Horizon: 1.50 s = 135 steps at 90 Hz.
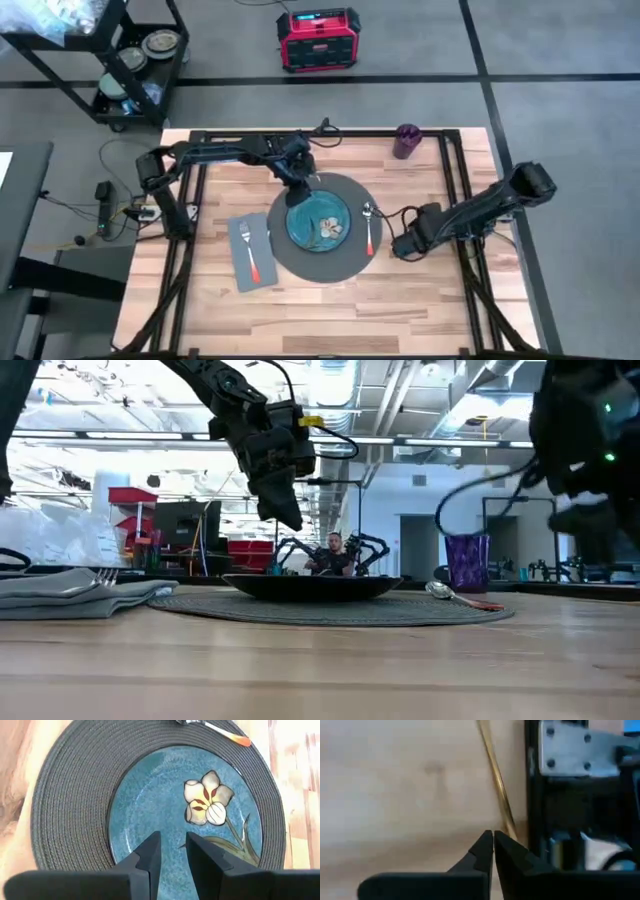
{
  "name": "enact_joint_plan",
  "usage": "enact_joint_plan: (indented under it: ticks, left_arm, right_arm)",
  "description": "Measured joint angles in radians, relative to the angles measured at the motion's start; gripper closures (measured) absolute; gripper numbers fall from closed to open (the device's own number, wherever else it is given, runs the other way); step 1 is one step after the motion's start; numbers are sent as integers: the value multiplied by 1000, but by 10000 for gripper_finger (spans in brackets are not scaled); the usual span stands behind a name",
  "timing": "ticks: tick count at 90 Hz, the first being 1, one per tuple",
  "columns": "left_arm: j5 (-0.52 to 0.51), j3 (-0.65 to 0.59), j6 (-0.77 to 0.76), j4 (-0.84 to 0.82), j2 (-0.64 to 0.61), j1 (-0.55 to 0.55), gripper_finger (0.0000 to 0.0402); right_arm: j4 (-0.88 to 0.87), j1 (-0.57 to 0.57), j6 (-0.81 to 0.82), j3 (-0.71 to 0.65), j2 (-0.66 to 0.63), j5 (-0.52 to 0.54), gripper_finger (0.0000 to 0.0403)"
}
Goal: Set table place
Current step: Put the gold knife on the gray placemat
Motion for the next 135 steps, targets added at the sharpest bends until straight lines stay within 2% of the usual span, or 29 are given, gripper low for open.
enact_joint_plan:
  ticks: [14,31,49,68,86,91,102,111,124,135]
  left_arm:
    - [0,0,-2,6,0,0,327]
    - [0,0,-14,16,0,0,327]
    - [0,0,-29,19,0,0,327]
    - [0,0,-30,33,0,0,327]
    - [0,0,-38,42,0,0,327]
    - [24,0,-39,43,0,0,327]
    - [130,0,-36,86,0,-4,327]
    - [145,21,-66,147,0,-16,327]
    - [174,115,-86,215,52,-51,327]
    - [202,250,-87,193,162,-88,327]
  right_arm:
    - [2,9,-7,1,118,-45,403]
    - [-19,26,8,1,175,-52,403]
    - [-38,23,84,1,136,-30,403]
    - [-20,-32,115,-31,118,-31,403]
    - [-18,-85,106,-27,118,-26,403]
    - [31,-85,66,-21,102,-16,403]
    - [149,-48,100,38,27,90,403]
    - [38,-19,166,142,-47,240,403]
    - [-147,-11,126,315,-163,500,403]
    - [-154,-34,44,371,-246,585,403]
